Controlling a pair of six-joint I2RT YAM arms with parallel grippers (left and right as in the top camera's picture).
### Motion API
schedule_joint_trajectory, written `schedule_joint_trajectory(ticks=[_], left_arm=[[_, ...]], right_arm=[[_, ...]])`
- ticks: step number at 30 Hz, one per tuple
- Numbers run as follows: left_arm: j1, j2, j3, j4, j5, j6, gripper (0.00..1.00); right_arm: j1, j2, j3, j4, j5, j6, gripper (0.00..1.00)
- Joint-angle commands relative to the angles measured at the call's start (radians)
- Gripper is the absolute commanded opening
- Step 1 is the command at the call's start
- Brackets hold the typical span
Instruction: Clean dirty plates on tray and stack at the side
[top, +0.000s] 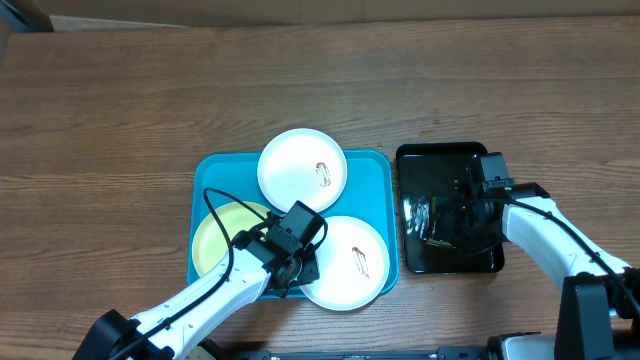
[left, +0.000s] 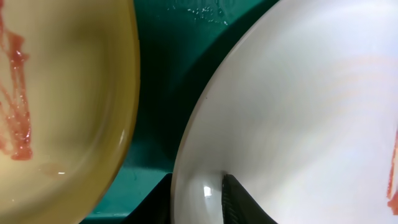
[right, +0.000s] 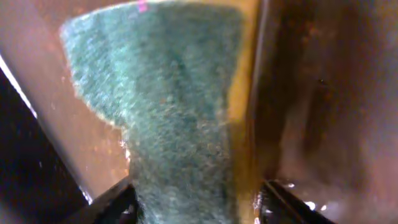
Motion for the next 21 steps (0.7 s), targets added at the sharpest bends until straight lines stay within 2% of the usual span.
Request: schedule_joint_trajectory(ticks=[1,5,6,7,11,12,13,14,16,19,21], left_arm=[[-0.007,-0.004,-0.01,0.005,-0.011,-0.021,0.26],[-0.007,-0.004,-0.01,0.006,-0.011,-0.021,0.26],[-0.007,-0.004,-0.01,0.005,-0.011,-0.021,0.27],[-0.007,-0.004,-0.01,0.005,-0.011,-0.021,0.27],[-0.007,-0.004,-0.01,0.005,-0.011,-0.021,0.31],[-0.007,-0.004,-0.01,0.005,-0.011,-0.021,0.31],[-0.007,-0.004,-0.01,0.005,-0.011,-0.021,0.32],[-0.007,-0.004,-0.01,0.005,-0.011,-0.021,0.32],[-0.007,-0.004,-0.01,0.005,-0.011,-0.021,0.32],[-0.007,-0.004,-0.01,0.005,-0.011,-0.021,0.33],[-0.007,-0.004,-0.01,0.005,-0.011,-0.021,0.32]], right_arm=[[0.0,-0.006,-0.019,0.006,0.039,0.017,0.5],[0.0,-0.006,-0.019,0.006,0.079,0.018,0.26],[0.0,-0.006,-0.019,0.006,0.074,0.018,0.11],[0.0,-0.006,-0.019,0.005,0.066,0.018,0.04],[-0.001,-0.006,0.004,-0.016,0.029,0.017,0.04],[-0.001,-0.006,0.021,-0.03,0.025,0.017,0.22],[-0.001,-0.006,0.038,-0.043,0.026,0.017,0.48],[-0.001,-0.006,0.06,-0.056,0.026,0.016,0.59],[-0.001,-0.006,0.095,-0.062,0.031,0.014,0.74],[-0.001,-0.006,0.113,-0.015,0.073,0.013,0.76],[-0.001,-0.004,0.109,0.023,0.124,0.013,0.74]])
